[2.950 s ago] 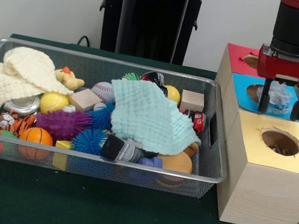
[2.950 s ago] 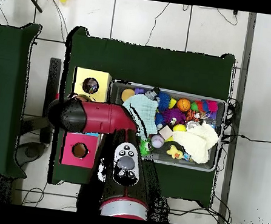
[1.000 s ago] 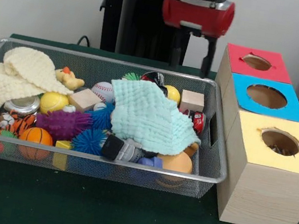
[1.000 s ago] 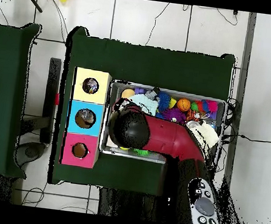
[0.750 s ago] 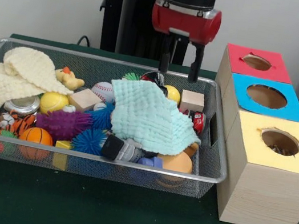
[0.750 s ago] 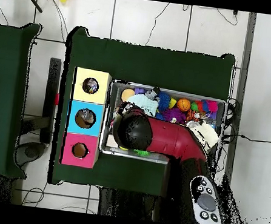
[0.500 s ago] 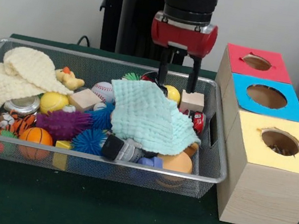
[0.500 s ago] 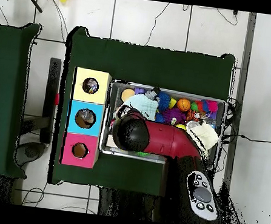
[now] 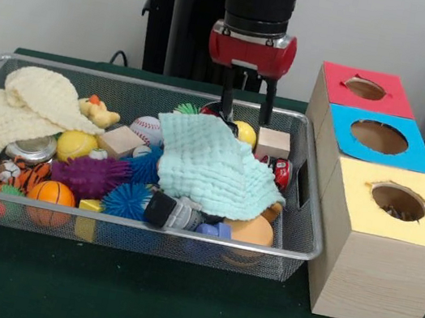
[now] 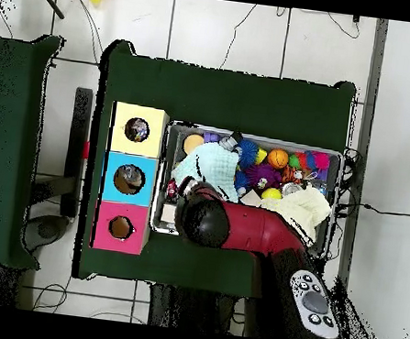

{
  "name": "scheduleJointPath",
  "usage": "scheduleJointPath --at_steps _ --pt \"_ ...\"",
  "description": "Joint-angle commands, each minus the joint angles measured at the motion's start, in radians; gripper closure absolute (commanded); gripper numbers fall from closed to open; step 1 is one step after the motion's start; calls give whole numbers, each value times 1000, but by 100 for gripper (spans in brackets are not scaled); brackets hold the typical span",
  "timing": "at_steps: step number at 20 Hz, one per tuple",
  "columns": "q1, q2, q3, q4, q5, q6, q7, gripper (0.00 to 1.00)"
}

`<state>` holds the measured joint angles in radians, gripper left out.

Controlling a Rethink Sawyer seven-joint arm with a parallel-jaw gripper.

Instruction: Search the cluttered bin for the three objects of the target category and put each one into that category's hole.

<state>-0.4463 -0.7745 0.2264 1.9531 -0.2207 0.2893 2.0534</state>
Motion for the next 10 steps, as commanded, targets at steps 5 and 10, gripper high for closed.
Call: scheduleJointPath --at_steps 5,10 --pt "-80 -101 110 346 -190 -196 14 0" --pt "-12 -64 39 377 -257 -308 75 0"
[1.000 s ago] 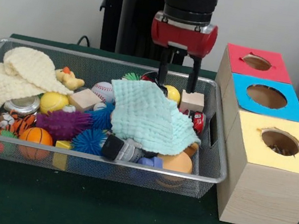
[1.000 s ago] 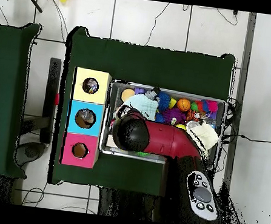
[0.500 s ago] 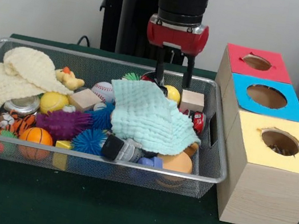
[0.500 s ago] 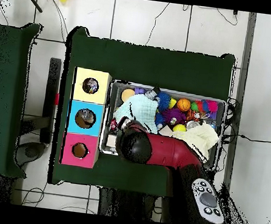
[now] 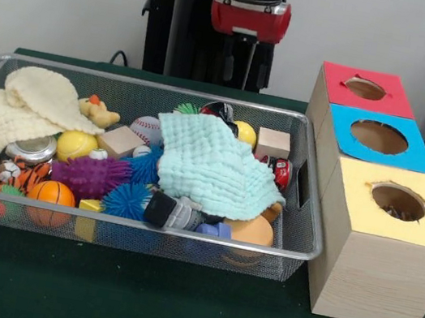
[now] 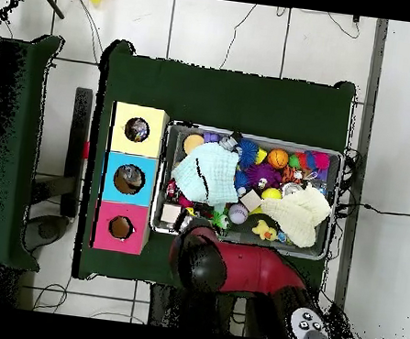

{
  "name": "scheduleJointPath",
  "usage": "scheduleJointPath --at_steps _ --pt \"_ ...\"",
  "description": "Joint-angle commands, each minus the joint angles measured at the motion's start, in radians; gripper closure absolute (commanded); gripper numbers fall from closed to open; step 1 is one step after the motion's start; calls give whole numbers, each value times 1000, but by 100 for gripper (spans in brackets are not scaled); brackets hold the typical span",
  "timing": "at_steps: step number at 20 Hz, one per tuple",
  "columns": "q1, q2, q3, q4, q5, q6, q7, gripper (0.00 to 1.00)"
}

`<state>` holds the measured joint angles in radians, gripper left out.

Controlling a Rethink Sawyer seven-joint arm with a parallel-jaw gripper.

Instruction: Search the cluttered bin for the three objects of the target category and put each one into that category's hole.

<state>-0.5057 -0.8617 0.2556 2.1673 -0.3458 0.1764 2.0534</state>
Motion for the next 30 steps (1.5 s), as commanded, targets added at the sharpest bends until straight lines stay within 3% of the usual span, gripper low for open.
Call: scheduleJointPath --at_steps 1,4,6,11,16,20,23,26,30 --pt "58 29 -2 156 -148 -220 76 0" --pt "41 2 50 120 -183 -161 9 0" --pt "7 13 99 82 -162 -91 -19 0" --pt "3 -4 118 -28 -111 40 -50 0" --pt "-79 -115 233 21 -61 176 -133 0" --pt "-119 -186 308 100 -74 170 -143 0" --pt "-82 -139 265 59 -121 168 -89 0" --pt "-52 -84 221 -45 -161 210 -92 0" --pt "-66 -37 251 -152 -131 296 -141 0"
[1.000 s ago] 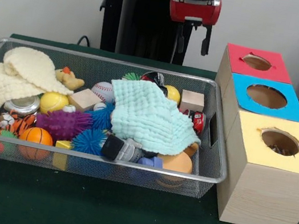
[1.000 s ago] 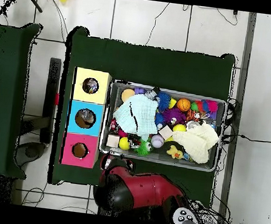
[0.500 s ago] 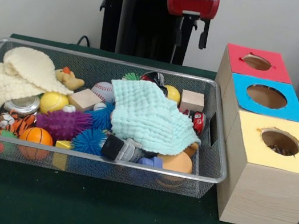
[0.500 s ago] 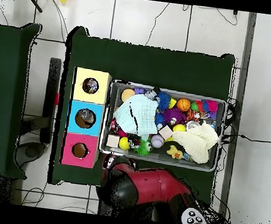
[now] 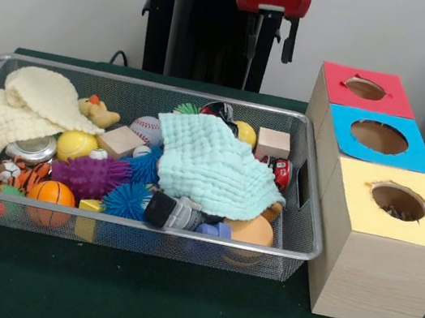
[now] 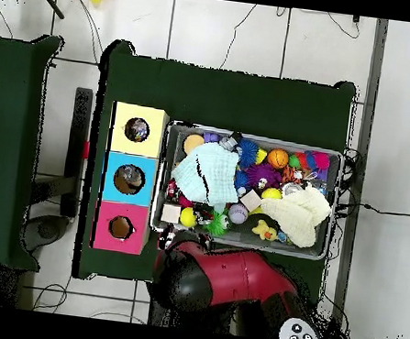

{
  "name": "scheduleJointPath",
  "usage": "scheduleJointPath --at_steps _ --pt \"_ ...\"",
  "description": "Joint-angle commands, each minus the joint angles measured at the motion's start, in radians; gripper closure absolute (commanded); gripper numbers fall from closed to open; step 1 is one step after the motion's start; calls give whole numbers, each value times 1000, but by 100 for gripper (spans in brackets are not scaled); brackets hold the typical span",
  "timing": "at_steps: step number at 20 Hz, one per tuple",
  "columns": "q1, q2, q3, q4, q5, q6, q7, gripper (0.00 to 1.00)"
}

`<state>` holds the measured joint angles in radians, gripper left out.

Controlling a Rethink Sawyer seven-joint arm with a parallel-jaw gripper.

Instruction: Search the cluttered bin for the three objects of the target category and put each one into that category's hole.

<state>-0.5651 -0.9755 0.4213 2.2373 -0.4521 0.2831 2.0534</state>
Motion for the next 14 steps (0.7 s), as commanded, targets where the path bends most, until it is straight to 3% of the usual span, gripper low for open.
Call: scheduleJointPath --at_steps 1,5,14 --pt "-7 83 92 -240 -25 201 -152 0" --pt "-16 103 103 -293 -30 249 -178 0" --pt "-13 148 106 -298 -84 183 -135 0"
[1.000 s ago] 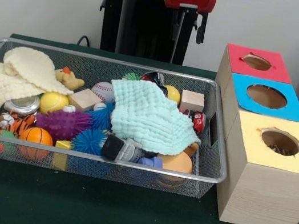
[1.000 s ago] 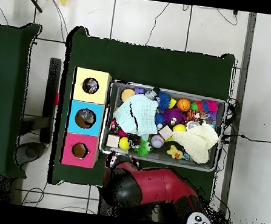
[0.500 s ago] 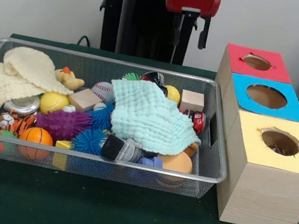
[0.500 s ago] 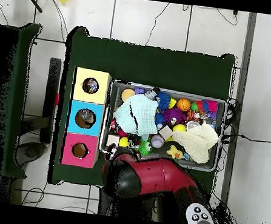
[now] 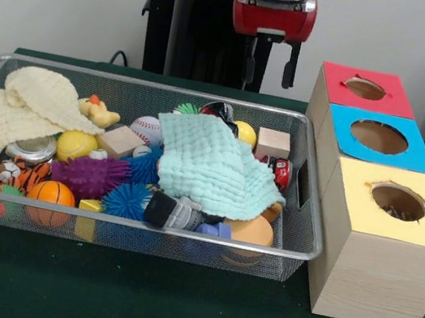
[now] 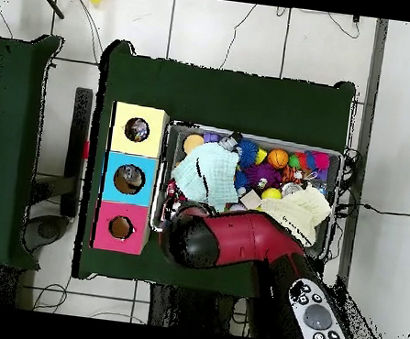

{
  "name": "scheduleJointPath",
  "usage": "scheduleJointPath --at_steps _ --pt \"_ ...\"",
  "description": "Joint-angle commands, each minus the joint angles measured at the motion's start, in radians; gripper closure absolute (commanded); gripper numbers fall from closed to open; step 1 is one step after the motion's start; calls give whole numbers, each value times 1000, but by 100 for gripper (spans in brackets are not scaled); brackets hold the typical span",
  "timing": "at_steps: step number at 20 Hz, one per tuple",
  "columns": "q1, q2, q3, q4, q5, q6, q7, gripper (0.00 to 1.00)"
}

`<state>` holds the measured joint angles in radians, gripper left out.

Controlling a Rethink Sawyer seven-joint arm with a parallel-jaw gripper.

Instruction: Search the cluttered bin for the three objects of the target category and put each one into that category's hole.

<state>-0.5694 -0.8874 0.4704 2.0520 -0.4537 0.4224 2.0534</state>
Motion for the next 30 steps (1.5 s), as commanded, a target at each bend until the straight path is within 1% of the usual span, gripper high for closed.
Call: scheduleJointPath --at_steps 1,3,5,7,11,14,16,18,21,24,27,30 --pt "2 64 48 -111 -87 29 -117 0" --pt "41 75 23 -118 -96 5 -68 0" --pt "97 86 -12 -139 -104 -16 -10 0" --pt "143 90 -36 -163 -109 -14 22 0" --pt "186 120 -31 -187 -61 0 48 0" --pt "230 128 -47 -197 -31 2 85 0" --pt "263 123 -70 -206 -25 -8 115 0" --pt "258 104 -68 -203 -14 15 100 0" --pt "219 55 -45 -192 3 78 27 0" --pt "186 25 -25 -180 20 120 -27 0" --pt "205 -24 -53 -168 20 146 -11 0" --pt "201 -52 -51 -153 31 164 -15 0"
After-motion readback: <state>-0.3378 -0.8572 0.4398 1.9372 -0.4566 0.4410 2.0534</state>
